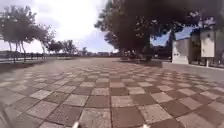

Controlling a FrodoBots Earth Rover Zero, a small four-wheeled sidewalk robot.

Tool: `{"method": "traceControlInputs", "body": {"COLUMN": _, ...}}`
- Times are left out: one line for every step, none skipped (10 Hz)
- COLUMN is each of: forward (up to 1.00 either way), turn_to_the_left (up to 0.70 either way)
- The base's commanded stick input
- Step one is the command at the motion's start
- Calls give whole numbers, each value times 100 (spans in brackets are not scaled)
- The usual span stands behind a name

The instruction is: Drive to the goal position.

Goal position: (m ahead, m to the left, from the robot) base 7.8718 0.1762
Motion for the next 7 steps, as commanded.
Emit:
{"method": "traceControlInputs", "body": {"forward": 70, "turn_to_the_left": 0}}
{"method": "traceControlInputs", "body": {"forward": 70, "turn_to_the_left": 0}}
{"method": "traceControlInputs", "body": {"forward": 70, "turn_to_the_left": 0}}
{"method": "traceControlInputs", "body": {"forward": 70, "turn_to_the_left": 0}}
{"method": "traceControlInputs", "body": {"forward": 70, "turn_to_the_left": 0}}
{"method": "traceControlInputs", "body": {"forward": 70, "turn_to_the_left": 0}}
{"method": "traceControlInputs", "body": {"forward": 70, "turn_to_the_left": 0}}
